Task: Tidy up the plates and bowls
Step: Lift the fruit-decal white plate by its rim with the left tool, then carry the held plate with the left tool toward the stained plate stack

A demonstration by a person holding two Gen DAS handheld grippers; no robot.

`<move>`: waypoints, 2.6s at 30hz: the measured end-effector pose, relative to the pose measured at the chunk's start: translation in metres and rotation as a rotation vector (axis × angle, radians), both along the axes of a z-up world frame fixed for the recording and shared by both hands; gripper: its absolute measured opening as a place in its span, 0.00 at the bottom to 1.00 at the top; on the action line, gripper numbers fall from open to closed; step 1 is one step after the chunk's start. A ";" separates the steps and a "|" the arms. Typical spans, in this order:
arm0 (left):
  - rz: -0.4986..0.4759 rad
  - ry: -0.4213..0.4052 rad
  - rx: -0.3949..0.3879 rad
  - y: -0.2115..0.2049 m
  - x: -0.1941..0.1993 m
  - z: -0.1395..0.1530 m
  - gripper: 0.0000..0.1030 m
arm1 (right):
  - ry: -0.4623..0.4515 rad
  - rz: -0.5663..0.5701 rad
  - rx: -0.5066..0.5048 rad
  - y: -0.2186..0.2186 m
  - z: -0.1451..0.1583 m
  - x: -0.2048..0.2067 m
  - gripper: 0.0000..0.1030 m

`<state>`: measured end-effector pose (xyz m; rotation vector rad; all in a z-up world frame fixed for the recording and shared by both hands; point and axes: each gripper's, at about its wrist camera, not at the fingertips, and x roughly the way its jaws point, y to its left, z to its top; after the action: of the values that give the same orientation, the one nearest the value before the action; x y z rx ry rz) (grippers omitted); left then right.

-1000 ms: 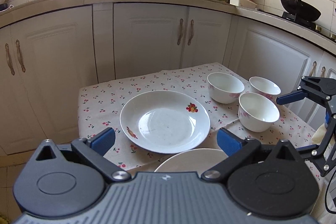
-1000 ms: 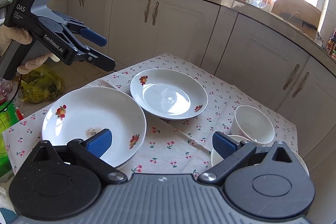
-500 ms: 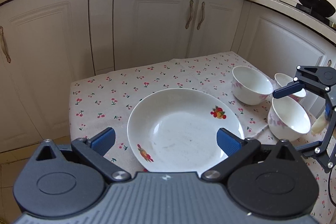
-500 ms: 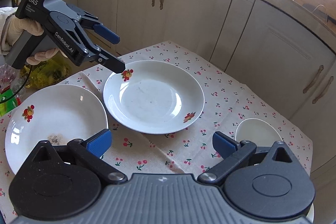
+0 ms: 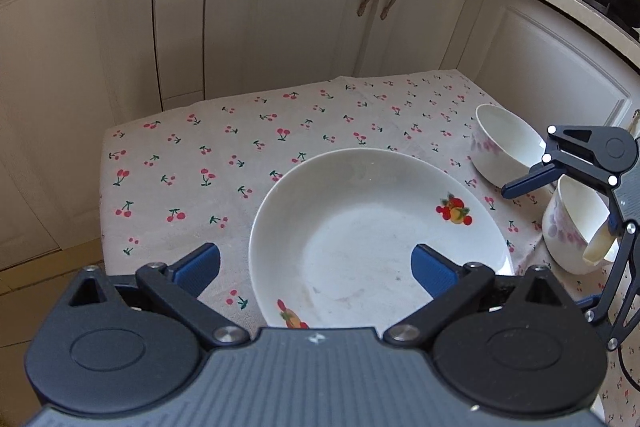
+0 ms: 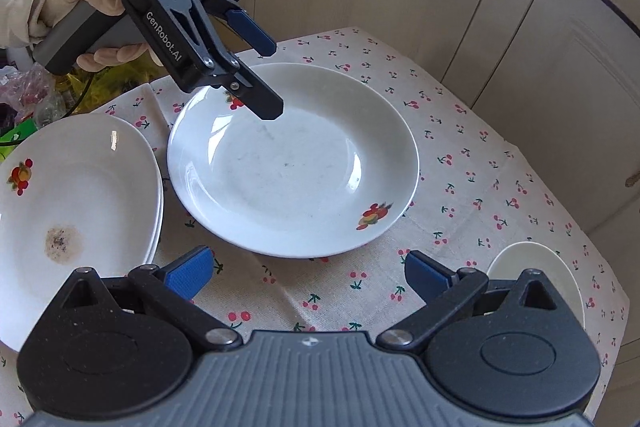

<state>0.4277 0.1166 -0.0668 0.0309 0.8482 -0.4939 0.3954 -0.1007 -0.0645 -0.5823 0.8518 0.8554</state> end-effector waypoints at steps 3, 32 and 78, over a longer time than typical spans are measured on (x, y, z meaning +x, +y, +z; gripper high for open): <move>-0.008 0.026 -0.001 -0.001 0.008 -0.005 0.97 | 0.030 0.010 -0.002 0.004 -0.004 0.006 1.00; -0.134 0.155 -0.001 -0.014 0.037 -0.014 0.85 | 0.077 0.081 0.001 0.019 -0.020 0.026 0.90; -0.109 0.085 0.017 -0.016 0.028 -0.001 0.84 | -0.006 0.038 0.080 0.007 0.002 0.011 0.90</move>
<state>0.4558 0.1002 -0.0677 0.0726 0.9372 -0.5940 0.4060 -0.0939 -0.0624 -0.5325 0.7996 0.9179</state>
